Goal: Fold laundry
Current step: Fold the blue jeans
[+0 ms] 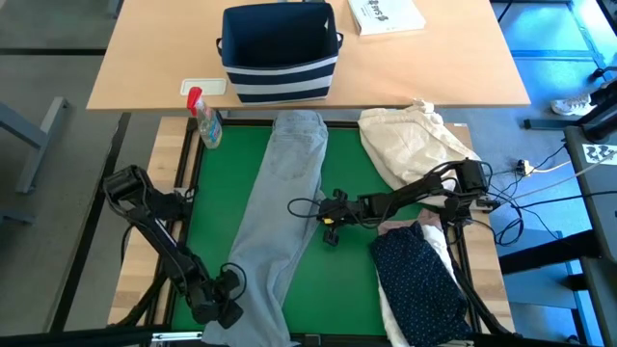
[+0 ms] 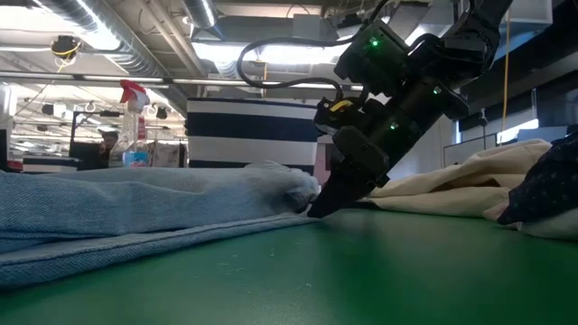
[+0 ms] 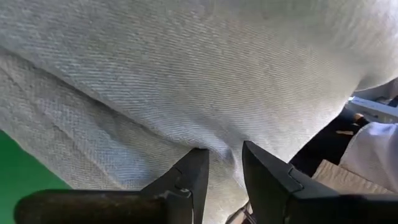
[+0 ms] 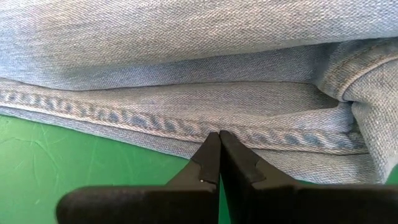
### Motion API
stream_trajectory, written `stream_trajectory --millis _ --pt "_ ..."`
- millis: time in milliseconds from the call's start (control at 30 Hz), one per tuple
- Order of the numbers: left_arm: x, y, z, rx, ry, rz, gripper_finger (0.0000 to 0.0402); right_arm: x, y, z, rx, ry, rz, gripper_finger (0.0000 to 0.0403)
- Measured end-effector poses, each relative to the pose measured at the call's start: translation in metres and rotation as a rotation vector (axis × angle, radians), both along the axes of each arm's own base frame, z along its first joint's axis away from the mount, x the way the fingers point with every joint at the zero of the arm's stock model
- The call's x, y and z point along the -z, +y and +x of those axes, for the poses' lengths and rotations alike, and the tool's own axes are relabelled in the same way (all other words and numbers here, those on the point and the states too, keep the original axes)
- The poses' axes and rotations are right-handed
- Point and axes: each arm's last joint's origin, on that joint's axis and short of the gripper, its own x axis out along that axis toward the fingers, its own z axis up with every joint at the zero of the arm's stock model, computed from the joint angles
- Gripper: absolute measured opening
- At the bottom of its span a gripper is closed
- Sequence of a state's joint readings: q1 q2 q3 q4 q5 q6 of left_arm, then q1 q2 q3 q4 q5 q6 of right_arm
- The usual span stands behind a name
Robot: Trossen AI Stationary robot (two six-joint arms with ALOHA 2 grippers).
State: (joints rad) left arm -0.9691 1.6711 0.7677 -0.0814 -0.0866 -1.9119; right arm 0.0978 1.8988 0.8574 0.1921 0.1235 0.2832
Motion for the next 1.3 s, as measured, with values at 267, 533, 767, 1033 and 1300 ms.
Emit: stream_trajectory --millis 267,533,767,1033,1300 --pt "0.0 0.0 0.001 0.019 -0.022 0.012 0.0077 0.0 0.0 0.0 0.0 0.0 0.0 0.001" --pt "-0.003 -0.001 -0.001 0.118 0.03 -0.03 0.0007 0.0 0.0 0.0 0.004 -0.001 -0.006 0.001" --pt "-0.038 -0.009 -0.004 0.318 0.004 -0.112 0.0003 0.0 0.0 0.0 0.007 -0.002 -0.013 0.001" --pt "-0.041 0.001 -0.017 0.379 0.168 -0.062 0.0002 0.0 0.0 0.0 0.007 -0.003 -0.013 0.001" --pt "-0.041 0.005 -0.011 0.309 0.091 0.016 0.0009 0.0 0.0 0.0 0.007 -0.003 -0.013 0.001"
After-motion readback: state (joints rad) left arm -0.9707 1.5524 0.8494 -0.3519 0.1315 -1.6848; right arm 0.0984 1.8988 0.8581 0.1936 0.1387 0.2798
